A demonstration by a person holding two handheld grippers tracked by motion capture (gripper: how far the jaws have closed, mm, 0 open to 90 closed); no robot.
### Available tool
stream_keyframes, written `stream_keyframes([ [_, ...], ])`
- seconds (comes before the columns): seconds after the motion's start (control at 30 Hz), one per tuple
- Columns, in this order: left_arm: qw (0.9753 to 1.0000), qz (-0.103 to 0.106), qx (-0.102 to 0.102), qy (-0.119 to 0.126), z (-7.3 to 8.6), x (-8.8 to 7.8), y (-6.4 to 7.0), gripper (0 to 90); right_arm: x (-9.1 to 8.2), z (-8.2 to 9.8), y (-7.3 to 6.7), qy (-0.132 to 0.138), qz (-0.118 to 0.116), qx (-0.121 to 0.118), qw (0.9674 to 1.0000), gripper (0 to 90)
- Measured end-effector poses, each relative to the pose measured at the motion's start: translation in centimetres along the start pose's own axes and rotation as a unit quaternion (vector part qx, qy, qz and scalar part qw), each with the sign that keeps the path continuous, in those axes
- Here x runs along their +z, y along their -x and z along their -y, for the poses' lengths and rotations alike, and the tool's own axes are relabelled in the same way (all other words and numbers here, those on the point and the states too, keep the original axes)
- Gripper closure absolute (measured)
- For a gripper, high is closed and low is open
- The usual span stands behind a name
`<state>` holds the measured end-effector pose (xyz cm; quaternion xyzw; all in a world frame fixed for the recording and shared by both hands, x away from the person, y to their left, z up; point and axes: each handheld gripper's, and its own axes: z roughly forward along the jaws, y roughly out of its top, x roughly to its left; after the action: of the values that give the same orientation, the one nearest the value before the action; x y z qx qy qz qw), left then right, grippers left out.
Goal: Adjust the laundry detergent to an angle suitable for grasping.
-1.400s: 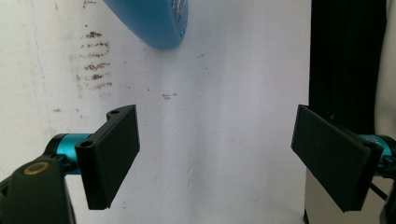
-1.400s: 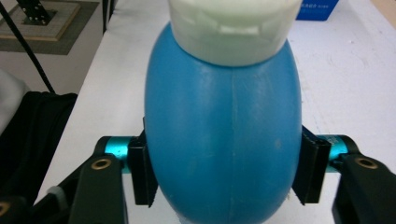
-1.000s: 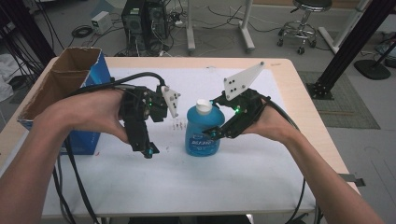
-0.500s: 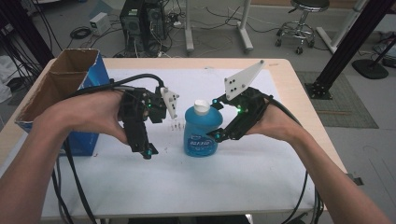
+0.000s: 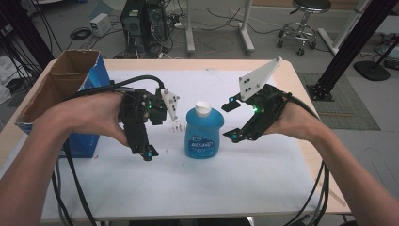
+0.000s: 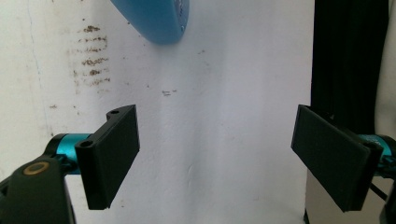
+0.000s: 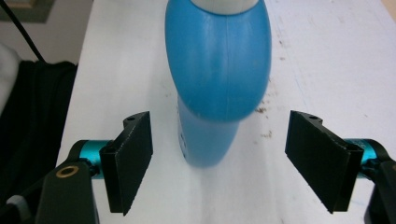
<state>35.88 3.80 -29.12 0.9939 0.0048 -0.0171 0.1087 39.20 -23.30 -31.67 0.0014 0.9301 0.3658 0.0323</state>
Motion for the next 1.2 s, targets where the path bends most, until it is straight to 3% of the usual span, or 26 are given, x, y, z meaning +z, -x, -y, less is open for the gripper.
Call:
stream_keyframes([
  [0.1, 1.0000, 0.000, 0.001, 0.001, 0.0, 0.0, 0.0, 15.3, -0.7, -0.1, -0.1, -0.024, 0.011, -0.008, 0.9996, 22.0],
  [0.23, 1.0000, 0.001, -0.001, 0.002, 0.0, 0.0, 0.0, 15.4, -1.7, -0.1, 0.0, -0.046, 0.029, 0.001, 0.9986, 12.9],
  [0.33, 1.0000, 0.000, -0.002, 0.002, 0.1, 0.0, 0.0, 15.4, -2.5, -0.1, -0.1, -0.066, 0.030, -0.006, 0.9973, 12.9],
  [0.57, 1.0000, 0.001, -0.004, 0.002, 0.2, 0.1, -0.1, 15.4, -4.6, -0.6, -0.2, -0.136, 0.034, -0.015, 0.9900, 12.8],
  [0.8, 1.0000, 0.005, -0.005, -0.001, 0.2, 0.1, -0.4, 15.4, -6.4, -0.8, 0.0, -0.208, 0.046, -0.016, 0.9768, 12.9],
  [0.87, 1.0000, 0.005, -0.004, 0.000, 0.3, 0.2, -0.5, 15.3, -6.8, -1.0, 0.1, -0.238, 0.053, -0.018, 0.9698, 12.9],
  [1.03, 0.9999, 0.005, -0.008, -0.008, 0.4, 0.4, -0.7, 15.4, -7.6, -1.4, 0.5, -0.280, 0.052, -0.018, 0.9584, 12.9],
  [1.2, 0.9998, 0.003, -0.015, -0.013, 0.5, 0.6, -0.9, 15.4, -8.1, -1.9, 0.8, -0.299, 0.050, -0.020, 0.9526, 12.9],
])
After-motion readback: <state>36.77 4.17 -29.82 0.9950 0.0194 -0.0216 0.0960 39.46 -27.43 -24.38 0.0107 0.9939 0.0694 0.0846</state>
